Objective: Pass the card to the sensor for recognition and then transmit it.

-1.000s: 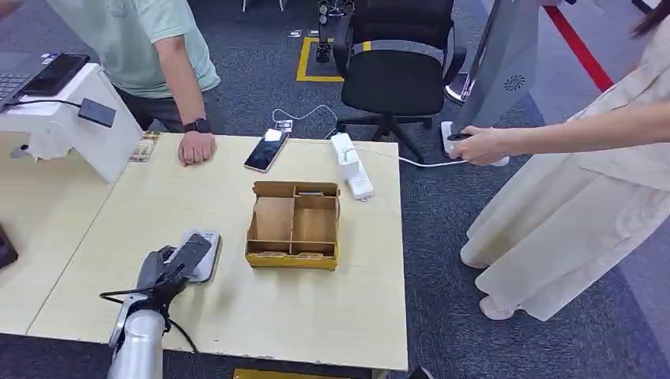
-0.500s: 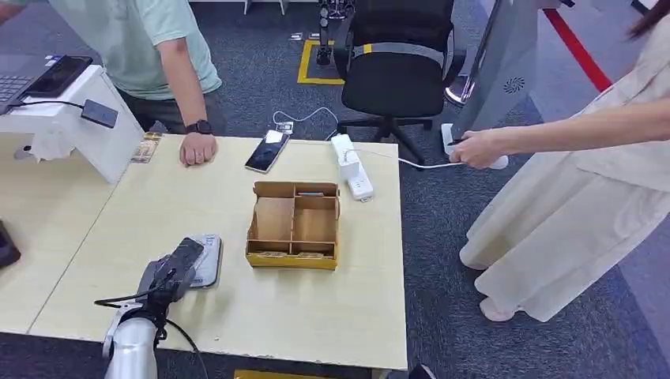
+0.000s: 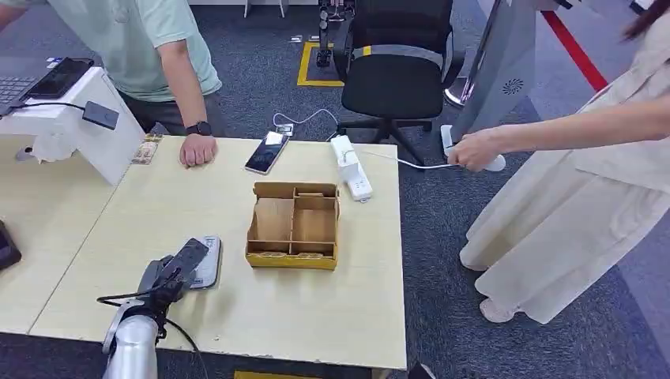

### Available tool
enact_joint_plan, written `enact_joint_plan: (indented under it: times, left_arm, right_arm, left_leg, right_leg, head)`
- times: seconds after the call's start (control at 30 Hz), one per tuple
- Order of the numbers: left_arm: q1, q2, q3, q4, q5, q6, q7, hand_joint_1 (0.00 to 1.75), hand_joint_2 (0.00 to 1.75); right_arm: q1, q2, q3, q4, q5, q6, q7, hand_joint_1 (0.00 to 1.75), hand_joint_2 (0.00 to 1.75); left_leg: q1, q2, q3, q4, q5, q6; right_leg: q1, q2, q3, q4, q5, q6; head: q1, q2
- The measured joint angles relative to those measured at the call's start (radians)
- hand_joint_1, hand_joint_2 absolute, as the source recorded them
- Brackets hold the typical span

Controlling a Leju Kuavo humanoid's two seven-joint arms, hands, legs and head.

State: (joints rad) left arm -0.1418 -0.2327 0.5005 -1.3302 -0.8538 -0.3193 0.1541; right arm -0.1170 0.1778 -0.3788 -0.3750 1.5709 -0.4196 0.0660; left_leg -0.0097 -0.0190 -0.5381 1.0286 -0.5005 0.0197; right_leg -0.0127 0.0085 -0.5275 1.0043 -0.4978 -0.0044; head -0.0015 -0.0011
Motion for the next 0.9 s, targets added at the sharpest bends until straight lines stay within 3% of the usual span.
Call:
enact_joint_plan:
  times: [0.37, 0.67, 0.9]
  left_arm:
    - [-0.004, 0.008, -0.017, 0.001, -0.075, 0.001, 0.010, 1.75, 1.75]
    - [-0.019, -0.003, -0.022, 0.000, -0.223, 0.022, 0.016, 1.75, 1.75]
    - [-0.014, -0.021, -0.022, 0.000, -0.250, 0.072, -0.039, 1.75, 1.75]
  right_arm:
    - [-0.003, 0.000, 0.001, 0.000, 0.000, 0.008, 0.000, 0.00, 0.00]
    - [-0.003, 0.000, 0.001, 0.000, 0.000, 0.010, 0.002, 0.00, 0.00]
    - [-0.003, 0.000, 0.001, 0.000, 0.000, 0.009, 0.003, 0.00, 0.00]
  left_leg:
    - [0.000, 0.000, 0.003, -0.002, 0.001, -0.002]
    - [0.000, 0.000, 0.004, -0.003, 0.002, -0.003]
    - [0.000, 0.000, 0.003, -0.003, 0.003, -0.004]
  right_leg:
    - [0.000, 0.000, 0.001, 0.000, 0.000, 0.000]
    - [0.000, 0.000, 0.001, 0.000, 0.000, -0.001]
    - [0.000, 0.000, 0.000, 0.000, 0.000, -0.001]
  head:
    - [0.000, 0.000]
    - [0.000, 0.000]
    - [0.000, 0.000]
